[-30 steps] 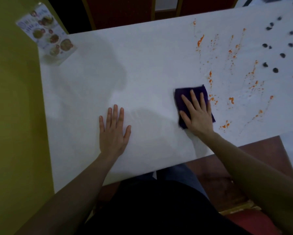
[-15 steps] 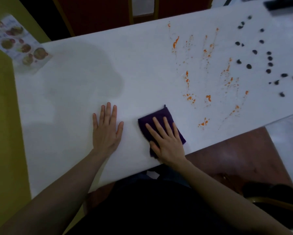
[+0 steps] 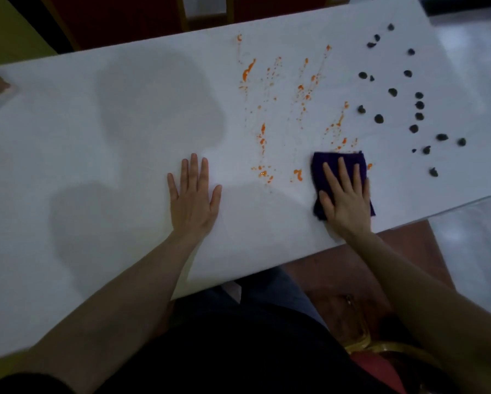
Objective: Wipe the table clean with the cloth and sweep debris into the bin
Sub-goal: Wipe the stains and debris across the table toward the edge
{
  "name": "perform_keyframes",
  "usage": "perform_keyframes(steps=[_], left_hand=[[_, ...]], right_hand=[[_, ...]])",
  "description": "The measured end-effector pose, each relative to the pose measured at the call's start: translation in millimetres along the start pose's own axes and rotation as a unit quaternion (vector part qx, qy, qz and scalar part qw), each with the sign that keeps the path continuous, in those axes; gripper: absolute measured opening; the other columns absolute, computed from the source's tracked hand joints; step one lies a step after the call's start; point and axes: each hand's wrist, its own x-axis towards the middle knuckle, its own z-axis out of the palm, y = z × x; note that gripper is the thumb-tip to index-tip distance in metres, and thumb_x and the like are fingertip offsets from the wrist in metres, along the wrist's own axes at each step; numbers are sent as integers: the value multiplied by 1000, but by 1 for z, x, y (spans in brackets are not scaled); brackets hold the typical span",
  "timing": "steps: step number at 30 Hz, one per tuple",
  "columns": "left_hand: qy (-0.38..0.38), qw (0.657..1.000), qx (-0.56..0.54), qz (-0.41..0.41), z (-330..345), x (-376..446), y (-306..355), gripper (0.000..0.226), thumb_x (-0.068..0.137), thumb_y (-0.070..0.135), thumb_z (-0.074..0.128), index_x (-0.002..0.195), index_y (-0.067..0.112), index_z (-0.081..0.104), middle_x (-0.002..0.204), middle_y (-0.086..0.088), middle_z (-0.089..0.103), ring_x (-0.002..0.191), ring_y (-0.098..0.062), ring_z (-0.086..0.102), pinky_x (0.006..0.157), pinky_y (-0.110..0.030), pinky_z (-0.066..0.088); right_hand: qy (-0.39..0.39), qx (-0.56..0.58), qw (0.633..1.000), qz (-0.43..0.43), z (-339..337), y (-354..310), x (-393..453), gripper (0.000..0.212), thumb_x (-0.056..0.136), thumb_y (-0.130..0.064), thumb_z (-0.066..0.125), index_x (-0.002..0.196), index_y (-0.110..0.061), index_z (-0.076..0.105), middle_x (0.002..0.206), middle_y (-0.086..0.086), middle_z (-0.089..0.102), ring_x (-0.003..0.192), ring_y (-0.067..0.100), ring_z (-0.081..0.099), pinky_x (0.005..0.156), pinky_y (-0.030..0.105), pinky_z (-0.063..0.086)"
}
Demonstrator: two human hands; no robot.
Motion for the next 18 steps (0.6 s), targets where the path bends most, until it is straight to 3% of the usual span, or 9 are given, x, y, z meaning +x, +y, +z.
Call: perform_keyframes(steps=[5, 11, 14, 18], left_hand=[[5, 999, 33, -6, 5, -1, 1, 66, 101, 48, 21, 159, 19, 8, 167, -4, 3, 154, -22, 1, 123, -52, 2], [6, 999, 37, -8, 4, -3, 3, 66, 101, 51, 16, 159, 21, 4, 167, -2, 0, 154, -20, -1, 124, -51, 2], [3, 999, 36, -9, 4, -2, 3, 66, 101, 51, 16, 159, 21, 3, 167, -1, -1, 154, -19, -3, 124, -49, 0], [11, 999, 31, -10, 4, -1, 4, 66, 101, 49, 21, 159, 21, 6, 167, -1, 2, 154, -20, 1, 124, -49, 1]], right_hand=[[24, 15, 1000, 12, 1, -48, 72, 61, 99, -49, 28, 157, -34, 15, 165, 2, 11, 151, 38, 0, 120, 58, 2], [21, 9, 980, -197, 20, -113, 29, 59, 98, -43, 37, 155, -33, 24, 164, 1, 18, 151, 36, 6, 120, 56, 5], [17, 9, 966, -257, 27, -80, -9, 57, 100, -42, 39, 155, -32, 26, 164, -1, 19, 152, 32, 7, 121, 53, 9], [28, -3, 971, -239, 17, -4, -24, 57, 97, -43, 41, 153, -33, 31, 162, -1, 23, 151, 31, 14, 120, 53, 17]])
